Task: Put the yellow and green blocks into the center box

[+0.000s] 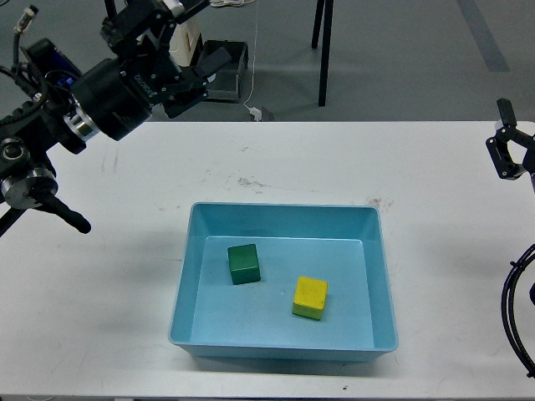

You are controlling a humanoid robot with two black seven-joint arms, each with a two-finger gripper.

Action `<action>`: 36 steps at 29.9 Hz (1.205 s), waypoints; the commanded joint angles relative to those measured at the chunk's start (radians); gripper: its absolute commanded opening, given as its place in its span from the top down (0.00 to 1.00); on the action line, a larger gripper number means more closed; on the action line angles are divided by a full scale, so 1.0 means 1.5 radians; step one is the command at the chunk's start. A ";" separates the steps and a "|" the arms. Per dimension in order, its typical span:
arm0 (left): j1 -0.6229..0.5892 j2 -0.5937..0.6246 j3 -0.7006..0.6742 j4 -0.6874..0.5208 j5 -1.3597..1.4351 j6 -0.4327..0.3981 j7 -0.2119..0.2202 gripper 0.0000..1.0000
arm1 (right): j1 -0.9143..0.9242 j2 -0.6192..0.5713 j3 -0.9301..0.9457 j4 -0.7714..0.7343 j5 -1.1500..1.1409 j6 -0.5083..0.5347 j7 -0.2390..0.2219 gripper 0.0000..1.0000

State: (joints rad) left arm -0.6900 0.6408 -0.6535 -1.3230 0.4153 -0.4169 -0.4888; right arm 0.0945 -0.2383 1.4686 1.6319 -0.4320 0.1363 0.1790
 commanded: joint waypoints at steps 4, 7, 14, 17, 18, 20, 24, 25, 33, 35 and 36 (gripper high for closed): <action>0.114 0.018 -0.011 -0.007 -0.366 0.007 0.000 0.00 | 0.025 0.076 0.026 -0.014 0.224 0.001 -0.100 0.01; 0.154 0.036 -0.013 -0.023 -0.464 0.007 0.000 0.00 | 0.000 0.140 0.067 -0.010 0.274 0.014 -0.102 0.01; 0.246 0.027 -0.020 -0.069 -0.586 0.024 0.000 0.00 | -0.081 0.159 0.090 -0.007 0.347 0.023 -0.116 0.01; 0.269 0.016 -0.020 -0.068 -0.632 0.023 0.000 0.00 | -0.104 0.159 0.091 -0.004 0.350 0.023 -0.141 0.01; 0.276 0.014 -0.020 -0.069 -0.656 0.020 0.000 0.00 | -0.114 0.159 0.092 -0.003 0.350 0.023 -0.151 0.01; 0.289 0.012 -0.020 -0.073 -0.702 0.015 0.000 0.00 | -0.132 0.159 0.095 -0.003 0.350 0.023 -0.162 0.01; 0.302 0.003 -0.020 -0.079 -0.764 0.001 0.000 0.00 | -0.162 0.159 0.101 -0.004 0.351 0.023 -0.163 0.01; 0.307 0.002 -0.020 -0.079 -0.764 -0.006 0.000 0.00 | -0.171 0.159 0.102 -0.004 0.351 0.023 -0.163 0.01; 0.346 0.001 -0.019 -0.081 -0.766 -0.029 0.000 0.00 | -0.213 0.159 0.103 -0.003 0.391 0.052 -0.162 0.01; 0.363 0.001 -0.019 -0.094 -0.765 -0.040 0.000 0.00 | -0.214 0.159 0.102 -0.003 0.391 0.052 -0.161 0.01; 0.371 0.001 -0.020 -0.106 -0.765 -0.041 0.000 0.00 | -0.214 0.159 0.101 -0.003 0.391 0.052 -0.161 0.01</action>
State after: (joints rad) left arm -0.1660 0.6432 -0.6832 -1.4498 -0.7332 -0.4640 -0.4888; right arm -0.2236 0.0000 1.6229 1.6275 0.1542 0.2117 -0.0650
